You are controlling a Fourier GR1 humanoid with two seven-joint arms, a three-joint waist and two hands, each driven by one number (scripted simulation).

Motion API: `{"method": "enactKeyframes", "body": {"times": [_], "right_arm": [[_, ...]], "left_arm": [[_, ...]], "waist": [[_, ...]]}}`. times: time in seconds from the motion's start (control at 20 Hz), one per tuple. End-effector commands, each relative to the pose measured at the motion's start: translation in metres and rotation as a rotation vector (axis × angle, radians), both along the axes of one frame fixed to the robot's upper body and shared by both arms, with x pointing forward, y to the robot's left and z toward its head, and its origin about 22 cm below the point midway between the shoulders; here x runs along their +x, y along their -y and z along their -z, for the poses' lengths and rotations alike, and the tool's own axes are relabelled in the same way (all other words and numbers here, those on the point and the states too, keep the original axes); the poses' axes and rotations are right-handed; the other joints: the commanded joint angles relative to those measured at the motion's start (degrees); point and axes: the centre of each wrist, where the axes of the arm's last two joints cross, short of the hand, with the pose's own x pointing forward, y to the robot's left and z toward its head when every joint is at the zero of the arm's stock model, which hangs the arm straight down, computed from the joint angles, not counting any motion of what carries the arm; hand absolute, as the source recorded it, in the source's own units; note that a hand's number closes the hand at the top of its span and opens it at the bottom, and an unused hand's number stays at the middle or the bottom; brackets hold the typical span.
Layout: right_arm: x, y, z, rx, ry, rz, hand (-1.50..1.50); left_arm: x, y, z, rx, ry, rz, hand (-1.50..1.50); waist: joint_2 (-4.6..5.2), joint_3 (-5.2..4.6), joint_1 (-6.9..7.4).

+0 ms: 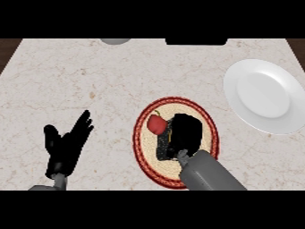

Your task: Pick the lemon from the placemat and place it in the plate

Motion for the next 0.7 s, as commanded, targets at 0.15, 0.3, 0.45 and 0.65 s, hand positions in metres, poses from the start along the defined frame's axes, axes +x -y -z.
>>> {"method": "enactKeyframes", "body": {"times": [0.15,0.3,0.45,0.65], "right_arm": [[-0.018,0.002,0.011,-0.057,0.015,0.005,1.5],[-0.031,-0.024,-0.003,-0.005,0.109,-0.044,1.5],[-0.023,-0.016,0.004,0.111,0.17,-0.113,1.5],[-0.029,-0.033,-0.027,0.241,0.445,-0.155,1.5]], "left_arm": [[-0.011,0.003,-0.004,0.003,0.003,0.0,0.0],[0.01,-0.011,-0.019,0.006,0.0,0.005,0.0],[-0.005,-0.01,-0.001,0.021,0.004,-0.001,0.0],[-0.004,-0.011,-0.001,0.005,-0.006,0.005,0.0]], "waist": [[0.11,0.1,-0.23],[0.16,0.11,0.12],[0.23,0.12,0.24],[0.07,0.15,0.43]]}}
